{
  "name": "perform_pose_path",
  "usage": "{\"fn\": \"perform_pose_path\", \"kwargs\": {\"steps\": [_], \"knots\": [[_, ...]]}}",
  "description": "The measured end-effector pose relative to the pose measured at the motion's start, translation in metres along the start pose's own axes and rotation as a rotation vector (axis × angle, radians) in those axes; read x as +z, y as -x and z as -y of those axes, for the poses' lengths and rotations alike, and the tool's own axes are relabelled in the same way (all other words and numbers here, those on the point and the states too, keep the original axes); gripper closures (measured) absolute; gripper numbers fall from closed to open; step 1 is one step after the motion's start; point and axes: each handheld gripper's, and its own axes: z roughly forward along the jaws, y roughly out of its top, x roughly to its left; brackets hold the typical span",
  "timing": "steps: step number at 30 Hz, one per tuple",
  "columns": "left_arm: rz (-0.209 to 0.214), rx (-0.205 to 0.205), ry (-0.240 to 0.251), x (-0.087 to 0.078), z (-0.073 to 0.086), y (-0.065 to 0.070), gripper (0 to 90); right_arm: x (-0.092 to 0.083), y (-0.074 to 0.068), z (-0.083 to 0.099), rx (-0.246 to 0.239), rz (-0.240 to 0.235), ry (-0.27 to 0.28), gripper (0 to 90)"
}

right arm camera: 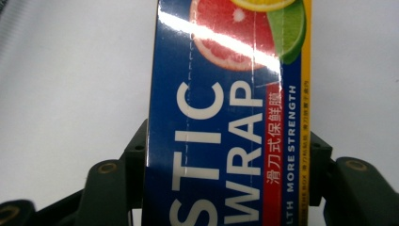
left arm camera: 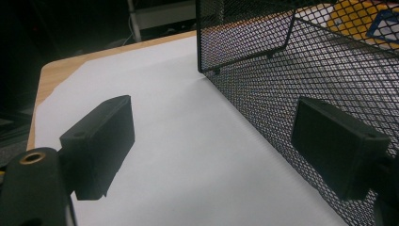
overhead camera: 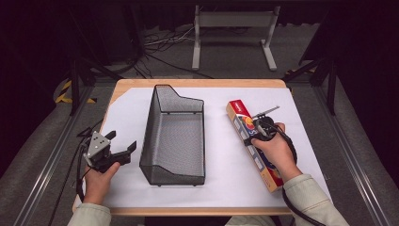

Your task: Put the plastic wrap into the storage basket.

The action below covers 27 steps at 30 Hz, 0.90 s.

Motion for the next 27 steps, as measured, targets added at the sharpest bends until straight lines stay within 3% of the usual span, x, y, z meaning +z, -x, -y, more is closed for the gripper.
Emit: {"fn": "perform_pose_path", "kwargs": {"steps": [9,27], "knots": [[-0.004,0.002,0.000,-0.001,-0.001,0.001,15.0,-0.026,-0.002,-0.005,-0.024,-0.016,0.102,41.0],[-0.015,-0.004,0.012,-0.002,-0.001,-0.001,14.9,-0.058,-0.009,-0.011,-0.055,-0.035,0.268,41.1]]}}
